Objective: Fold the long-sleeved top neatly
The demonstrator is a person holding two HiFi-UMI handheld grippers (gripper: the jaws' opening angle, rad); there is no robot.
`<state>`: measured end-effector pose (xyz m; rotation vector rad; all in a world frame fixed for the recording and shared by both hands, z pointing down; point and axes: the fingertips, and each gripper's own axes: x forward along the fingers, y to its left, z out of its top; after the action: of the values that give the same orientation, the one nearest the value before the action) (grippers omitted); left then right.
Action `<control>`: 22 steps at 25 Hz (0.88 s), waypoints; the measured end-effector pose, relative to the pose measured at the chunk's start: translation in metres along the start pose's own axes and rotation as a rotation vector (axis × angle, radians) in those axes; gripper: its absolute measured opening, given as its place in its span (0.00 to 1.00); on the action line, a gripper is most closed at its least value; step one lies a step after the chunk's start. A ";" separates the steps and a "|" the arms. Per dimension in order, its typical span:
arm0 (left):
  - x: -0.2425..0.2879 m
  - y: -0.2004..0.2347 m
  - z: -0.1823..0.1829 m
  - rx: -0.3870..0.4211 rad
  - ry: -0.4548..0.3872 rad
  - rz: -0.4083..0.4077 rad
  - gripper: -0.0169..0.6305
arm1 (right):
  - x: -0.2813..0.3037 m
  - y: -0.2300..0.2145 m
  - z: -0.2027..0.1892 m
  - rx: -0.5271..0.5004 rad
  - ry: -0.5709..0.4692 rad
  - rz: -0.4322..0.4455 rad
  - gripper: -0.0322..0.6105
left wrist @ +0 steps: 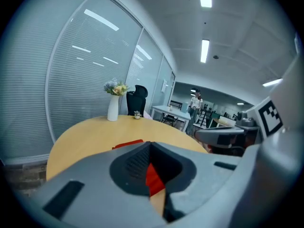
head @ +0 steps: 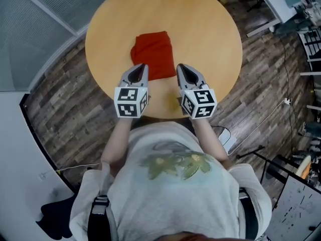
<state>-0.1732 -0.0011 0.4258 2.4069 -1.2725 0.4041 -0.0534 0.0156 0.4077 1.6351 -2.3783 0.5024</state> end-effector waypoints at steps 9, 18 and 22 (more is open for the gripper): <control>-0.020 -0.023 0.027 0.077 -0.089 -0.010 0.03 | -0.010 0.027 0.014 -0.032 -0.014 0.030 0.08; -0.026 -0.028 0.030 0.089 -0.085 -0.050 0.03 | -0.018 0.034 0.018 -0.059 -0.016 0.034 0.08; -0.024 -0.030 0.030 0.081 -0.086 -0.041 0.03 | -0.019 0.034 0.017 -0.050 -0.013 0.049 0.08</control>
<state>-0.1597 0.0181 0.3832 2.5388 -1.2636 0.3503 -0.0781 0.0370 0.3798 1.5676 -2.4252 0.4387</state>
